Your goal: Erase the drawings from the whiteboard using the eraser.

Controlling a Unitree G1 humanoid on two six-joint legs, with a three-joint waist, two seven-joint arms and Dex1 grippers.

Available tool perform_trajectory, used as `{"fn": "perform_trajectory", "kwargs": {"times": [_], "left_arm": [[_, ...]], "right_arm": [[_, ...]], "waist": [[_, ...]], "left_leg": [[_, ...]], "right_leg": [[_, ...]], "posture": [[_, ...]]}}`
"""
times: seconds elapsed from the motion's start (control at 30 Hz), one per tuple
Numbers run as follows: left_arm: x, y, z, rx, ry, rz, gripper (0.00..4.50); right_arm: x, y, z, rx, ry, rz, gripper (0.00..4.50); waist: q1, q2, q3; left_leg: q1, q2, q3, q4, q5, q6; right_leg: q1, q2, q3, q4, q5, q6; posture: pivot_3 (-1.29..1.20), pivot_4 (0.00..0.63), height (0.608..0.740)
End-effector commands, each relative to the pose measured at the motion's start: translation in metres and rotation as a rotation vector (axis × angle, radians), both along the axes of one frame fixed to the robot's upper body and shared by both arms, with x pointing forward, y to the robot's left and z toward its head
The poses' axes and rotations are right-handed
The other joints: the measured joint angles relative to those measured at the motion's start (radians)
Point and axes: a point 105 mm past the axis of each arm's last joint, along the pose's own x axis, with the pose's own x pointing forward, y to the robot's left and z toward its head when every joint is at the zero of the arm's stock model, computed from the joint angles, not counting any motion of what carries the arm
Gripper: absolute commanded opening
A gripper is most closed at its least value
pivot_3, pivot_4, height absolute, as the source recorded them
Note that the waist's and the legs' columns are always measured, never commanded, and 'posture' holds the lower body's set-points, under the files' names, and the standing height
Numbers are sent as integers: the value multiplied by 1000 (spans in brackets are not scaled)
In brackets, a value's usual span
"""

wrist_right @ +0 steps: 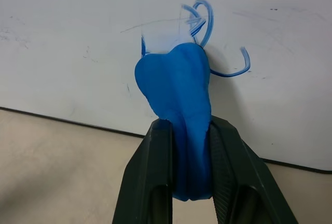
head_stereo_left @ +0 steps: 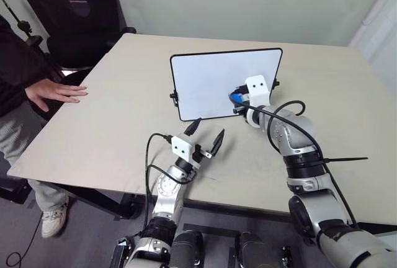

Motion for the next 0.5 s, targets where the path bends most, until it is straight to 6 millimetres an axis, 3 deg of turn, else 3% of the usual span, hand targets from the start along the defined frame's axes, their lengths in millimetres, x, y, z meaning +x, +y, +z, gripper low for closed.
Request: {"fn": "perform_trajectory", "kwargs": {"times": [0.03, 0.17, 0.5], "left_arm": [[-1, -6, 20, -6, -49, -5, 4500], [4, -3, 22, -2, -35, 0, 4500], [20, 17, 7, 5, -1, 12, 4500]], "right_arm": [[7, -5, 50, 66, -167, -31, 777], [5, -3, 64, 83, -210, -20, 777], [3, 4, 79, 121, -273, 3, 777]], "waist": [[0, -1, 0], [-2, -1, 1], [-2, -2, 1]], "left_leg": [[-2, 0, 0, 0, 0, 0], [-12, 0, 0, 0, 6, 0], [-12, 1, 0, 0, 9, 0]], "right_leg": [[-1, 0, 0, 0, 1, 0], [-11, 0, 0, 0, 8, 1], [-15, 0, 0, 0, 18, 1]], "posture": [[0, 150, 740], [0, 150, 740], [0, 150, 740]]}}
